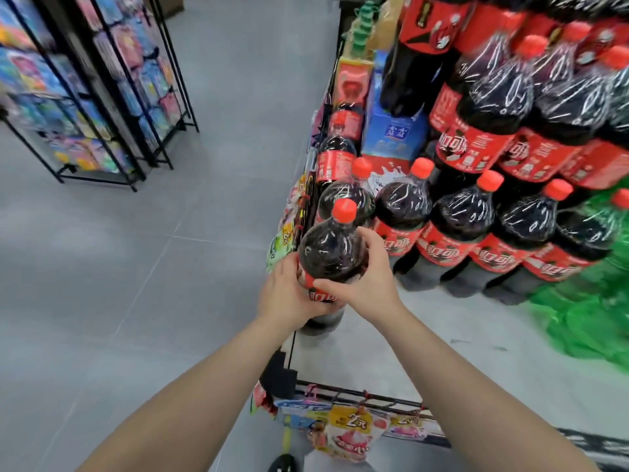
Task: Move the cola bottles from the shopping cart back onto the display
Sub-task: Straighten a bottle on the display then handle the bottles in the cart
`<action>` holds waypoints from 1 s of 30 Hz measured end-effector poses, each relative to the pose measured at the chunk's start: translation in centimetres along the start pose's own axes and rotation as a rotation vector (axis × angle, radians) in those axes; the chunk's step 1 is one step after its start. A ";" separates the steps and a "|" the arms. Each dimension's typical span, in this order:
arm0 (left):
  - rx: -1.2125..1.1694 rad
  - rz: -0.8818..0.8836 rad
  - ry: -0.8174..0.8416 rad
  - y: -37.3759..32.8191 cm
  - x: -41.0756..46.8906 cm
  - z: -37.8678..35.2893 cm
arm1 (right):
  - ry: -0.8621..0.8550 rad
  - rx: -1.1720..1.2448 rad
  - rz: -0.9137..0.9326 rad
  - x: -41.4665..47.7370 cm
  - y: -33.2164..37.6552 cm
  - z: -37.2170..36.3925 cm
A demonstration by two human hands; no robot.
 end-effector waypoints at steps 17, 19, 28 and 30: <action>0.198 -0.087 0.092 0.7 -1.9 0.6 | 0.051 0.076 -0.076 -4.2 -1.1 1.5; 0.193 -0.094 0.108 0.9 -2.8 0.8 | 0.044 0.135 -0.128 -5.0 -0.9 1.5; -0.245 -0.257 0.326 -6.6 -7.7 -1.9 | -0.598 0.142 -0.265 -12.3 -1.9 8.6; -0.316 -0.315 0.400 -9.6 -9.3 -4.1 | -0.864 0.151 -0.249 -16.7 -2.4 11.6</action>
Point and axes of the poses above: each hand's wrist, its own x-axis towards the middle knuckle, its own z-axis out of the back of the hand, y = z × x, the point moved 9 cm from there along x, towards the middle knuckle, and after that the axes turned 11 degrees about -x, right-handed, at the moved point
